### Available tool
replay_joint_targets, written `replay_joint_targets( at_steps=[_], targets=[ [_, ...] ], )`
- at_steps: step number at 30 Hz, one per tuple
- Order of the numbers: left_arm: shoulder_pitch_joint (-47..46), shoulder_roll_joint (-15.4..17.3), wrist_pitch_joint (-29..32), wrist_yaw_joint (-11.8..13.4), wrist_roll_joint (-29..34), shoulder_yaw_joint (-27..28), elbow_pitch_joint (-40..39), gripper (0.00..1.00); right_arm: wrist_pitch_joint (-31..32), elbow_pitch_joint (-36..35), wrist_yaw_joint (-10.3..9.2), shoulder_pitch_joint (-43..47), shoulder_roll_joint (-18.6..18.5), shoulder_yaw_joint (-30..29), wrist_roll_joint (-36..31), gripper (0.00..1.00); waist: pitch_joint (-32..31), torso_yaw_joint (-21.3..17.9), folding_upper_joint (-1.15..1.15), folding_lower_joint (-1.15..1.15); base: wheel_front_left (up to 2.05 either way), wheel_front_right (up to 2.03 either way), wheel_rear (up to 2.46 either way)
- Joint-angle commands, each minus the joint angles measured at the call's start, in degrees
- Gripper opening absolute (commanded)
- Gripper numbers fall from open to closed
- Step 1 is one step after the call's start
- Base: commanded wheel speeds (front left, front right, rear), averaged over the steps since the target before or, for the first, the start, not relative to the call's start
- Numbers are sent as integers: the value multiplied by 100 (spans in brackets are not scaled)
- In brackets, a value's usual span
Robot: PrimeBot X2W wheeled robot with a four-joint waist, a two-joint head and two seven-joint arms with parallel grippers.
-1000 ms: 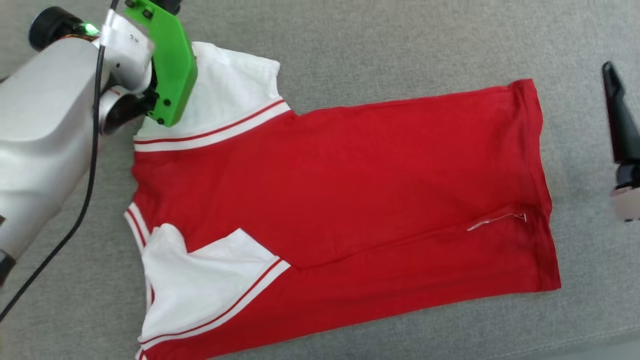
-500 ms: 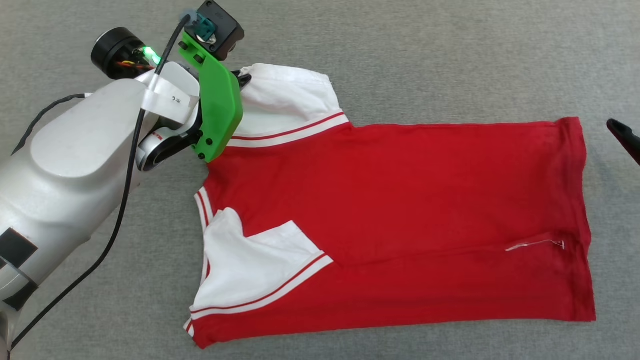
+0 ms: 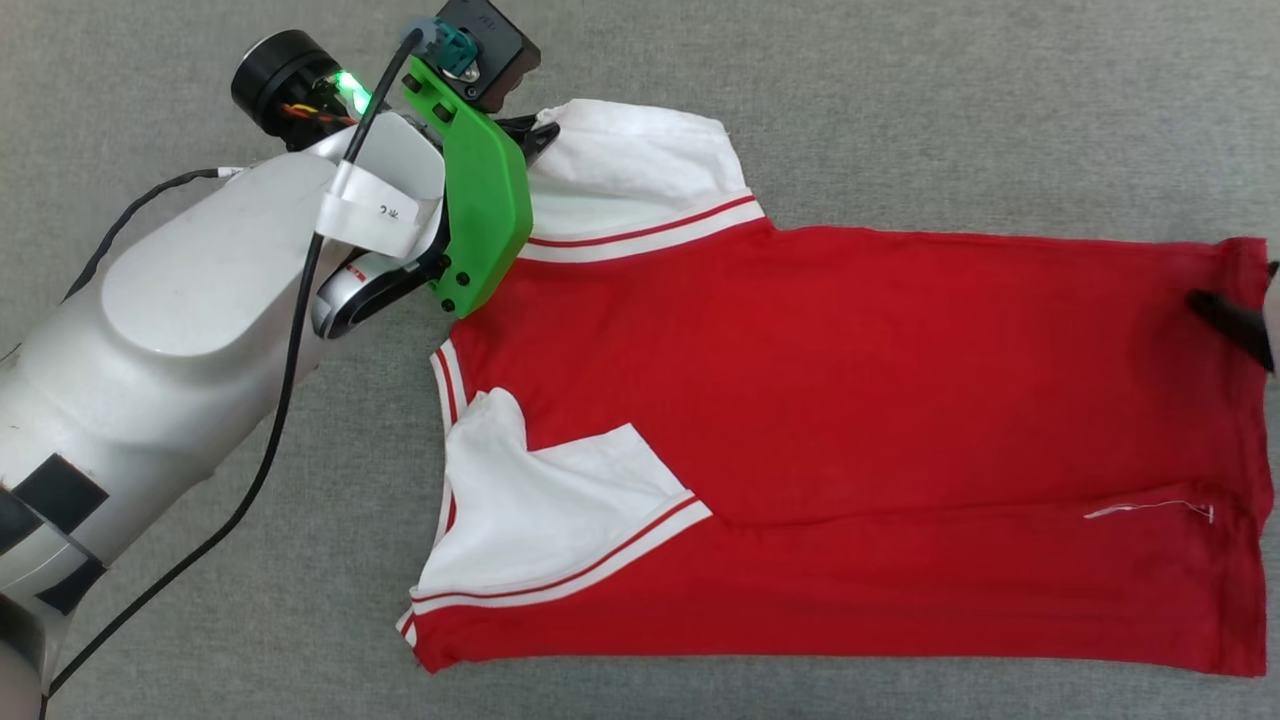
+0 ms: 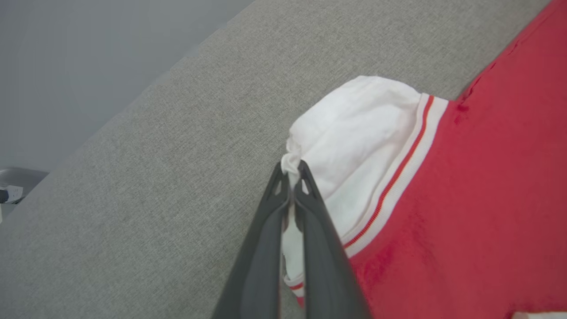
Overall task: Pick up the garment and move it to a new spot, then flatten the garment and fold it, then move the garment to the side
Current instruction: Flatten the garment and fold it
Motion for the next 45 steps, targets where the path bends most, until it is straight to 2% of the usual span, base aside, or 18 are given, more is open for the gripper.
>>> replay_joint_targets(
  at_steps=[1, 8, 9, 10, 19, 22, 28, 38, 45],
  targets=[
    [-93, -45, -52, 27, 39, 18, 9, 0, -38, 166, -4, -54, 43, 149, -55, 100, 147, 101, 0, 0, 0, 0, 0],
    [-90, -70, -165, 12, 43, 10, 97, 0, -230, 762, -4, 164, 190, 861, 188, 100, 186, 133, 0, 0, 0, 0, 0],
    [-80, -58, -183, 10, 42, 8, 113, 0, -292, 797, -4, 165, 194, 893, 242, 91, 162, 122, 0, 0, 0, 0, 0],
    [-64, -40, -208, 8, 44, 7, 136, 0, -401, 821, -4, 147, 193, 920, 284, 1, 125, 104, 0, 0, 0, 0, 0],
    [344, 40, -476, -11, -108, -14, 343, 0, -1793, 894, -4, -21, 236, 886, 332, 0, -472, -32, 0, 0, 0, 0, 0],
    [519, 136, -608, 16, -57, -40, 341, 0, -2300, 885, -4, 35, 267, 918, 207, 0, -740, -57, 0, 0, 0, 0, 0],
    [1044, 452, -727, 103, -48, -101, 24, 0, -2882, 826, -4, 382, 303, 955, 184, 0, -1206, -73, 0, 0, 0, 0, 0],
    [2279, 1119, -859, 683, -97, -182, -1113, 0, -3338, 638, -4, 1352, 156, 815, 295, 0, -1698, -80, 0, 0, 0, 0, 0],
    [3279, 1378, -818, 1103, -218, -231, -1771, 0, -3395, 424, -4, 2128, 178, 620, 396, 0, -1831, -82, 0, 0, 0, 0, 0]
  ],
)
